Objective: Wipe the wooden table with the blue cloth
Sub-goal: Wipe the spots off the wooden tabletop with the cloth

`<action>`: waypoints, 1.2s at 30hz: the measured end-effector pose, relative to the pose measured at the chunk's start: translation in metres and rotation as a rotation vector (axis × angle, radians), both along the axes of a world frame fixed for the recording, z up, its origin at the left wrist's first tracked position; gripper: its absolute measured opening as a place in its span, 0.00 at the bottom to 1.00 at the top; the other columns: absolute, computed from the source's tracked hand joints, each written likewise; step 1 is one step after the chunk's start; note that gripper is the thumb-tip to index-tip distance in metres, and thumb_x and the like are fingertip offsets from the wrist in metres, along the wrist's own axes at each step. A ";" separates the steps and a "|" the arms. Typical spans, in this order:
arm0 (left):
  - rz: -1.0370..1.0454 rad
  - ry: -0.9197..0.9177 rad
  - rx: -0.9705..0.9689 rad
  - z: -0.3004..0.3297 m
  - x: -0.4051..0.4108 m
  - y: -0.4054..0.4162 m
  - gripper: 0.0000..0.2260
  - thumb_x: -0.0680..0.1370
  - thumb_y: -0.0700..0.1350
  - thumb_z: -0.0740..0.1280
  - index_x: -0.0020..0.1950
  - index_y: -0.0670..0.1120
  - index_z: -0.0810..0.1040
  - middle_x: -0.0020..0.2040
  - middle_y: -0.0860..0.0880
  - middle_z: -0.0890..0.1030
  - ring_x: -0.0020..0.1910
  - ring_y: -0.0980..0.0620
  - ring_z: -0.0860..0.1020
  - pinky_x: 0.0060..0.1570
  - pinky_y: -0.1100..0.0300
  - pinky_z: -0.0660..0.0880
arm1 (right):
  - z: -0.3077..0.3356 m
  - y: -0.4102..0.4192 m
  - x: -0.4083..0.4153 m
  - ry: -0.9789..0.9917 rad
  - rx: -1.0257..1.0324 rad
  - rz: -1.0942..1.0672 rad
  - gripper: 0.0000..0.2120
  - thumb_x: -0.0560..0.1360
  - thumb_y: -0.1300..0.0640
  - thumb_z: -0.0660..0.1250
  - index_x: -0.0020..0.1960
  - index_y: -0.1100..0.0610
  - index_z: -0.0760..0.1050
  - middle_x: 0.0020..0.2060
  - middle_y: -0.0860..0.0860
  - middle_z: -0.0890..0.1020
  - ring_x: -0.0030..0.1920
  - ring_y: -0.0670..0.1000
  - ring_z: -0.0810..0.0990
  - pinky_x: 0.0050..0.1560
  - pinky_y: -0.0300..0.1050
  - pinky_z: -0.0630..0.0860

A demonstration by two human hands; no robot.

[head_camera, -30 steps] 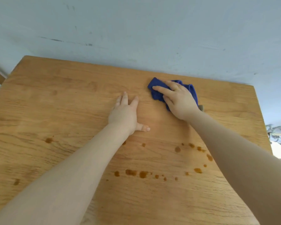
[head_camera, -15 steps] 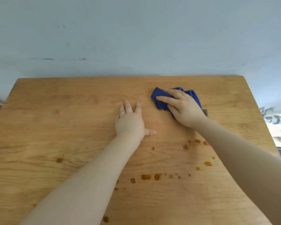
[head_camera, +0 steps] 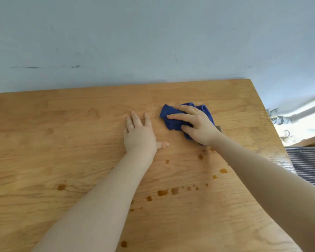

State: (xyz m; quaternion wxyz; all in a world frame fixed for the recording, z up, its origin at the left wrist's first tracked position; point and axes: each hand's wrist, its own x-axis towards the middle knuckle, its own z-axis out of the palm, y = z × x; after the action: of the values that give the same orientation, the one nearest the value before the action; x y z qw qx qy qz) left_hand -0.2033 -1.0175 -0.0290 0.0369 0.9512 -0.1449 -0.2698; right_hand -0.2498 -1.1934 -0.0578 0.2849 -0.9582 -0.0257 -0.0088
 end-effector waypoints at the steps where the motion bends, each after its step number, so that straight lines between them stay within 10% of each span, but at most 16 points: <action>1: -0.003 -0.002 0.005 -0.001 0.001 -0.001 0.50 0.68 0.67 0.66 0.77 0.50 0.39 0.76 0.42 0.37 0.76 0.43 0.40 0.74 0.50 0.48 | -0.002 -0.007 0.010 -0.017 -0.021 -0.017 0.23 0.69 0.64 0.59 0.62 0.52 0.76 0.65 0.57 0.73 0.65 0.59 0.69 0.64 0.49 0.62; 7: 0.004 0.010 0.002 -0.004 0.003 -0.003 0.51 0.68 0.67 0.67 0.76 0.49 0.38 0.76 0.41 0.37 0.76 0.42 0.40 0.74 0.50 0.46 | -0.013 -0.030 0.072 -0.058 -0.186 -0.385 0.21 0.76 0.63 0.57 0.67 0.51 0.70 0.68 0.58 0.69 0.67 0.61 0.65 0.66 0.53 0.61; 18: 0.056 0.035 -0.031 0.003 0.002 -0.004 0.50 0.68 0.65 0.68 0.77 0.52 0.39 0.76 0.43 0.36 0.76 0.43 0.39 0.73 0.49 0.47 | -0.007 -0.011 -0.003 -0.111 -0.133 0.020 0.21 0.73 0.59 0.53 0.61 0.53 0.76 0.63 0.60 0.74 0.59 0.63 0.74 0.59 0.53 0.67; 25: 0.107 -0.007 -0.077 -0.002 0.002 -0.004 0.51 0.65 0.63 0.72 0.77 0.51 0.44 0.77 0.44 0.39 0.76 0.45 0.41 0.73 0.50 0.48 | -0.016 -0.063 0.077 -0.086 -0.177 -0.282 0.21 0.76 0.64 0.57 0.66 0.51 0.72 0.66 0.59 0.70 0.64 0.61 0.67 0.65 0.52 0.62; 36: 0.261 -0.041 -0.015 0.025 -0.037 -0.029 0.35 0.74 0.55 0.68 0.75 0.46 0.55 0.75 0.43 0.55 0.75 0.42 0.52 0.70 0.49 0.59 | -0.008 -0.076 -0.022 -0.126 -0.073 0.338 0.21 0.73 0.59 0.53 0.62 0.51 0.76 0.64 0.57 0.74 0.61 0.60 0.73 0.61 0.49 0.64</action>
State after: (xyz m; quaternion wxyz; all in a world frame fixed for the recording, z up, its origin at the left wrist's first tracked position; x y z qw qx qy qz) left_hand -0.2405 -1.0467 -0.0036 0.0756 0.9671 -0.0226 -0.2420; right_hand -0.2716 -1.2694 -0.0657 0.2450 -0.9475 -0.2046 -0.0200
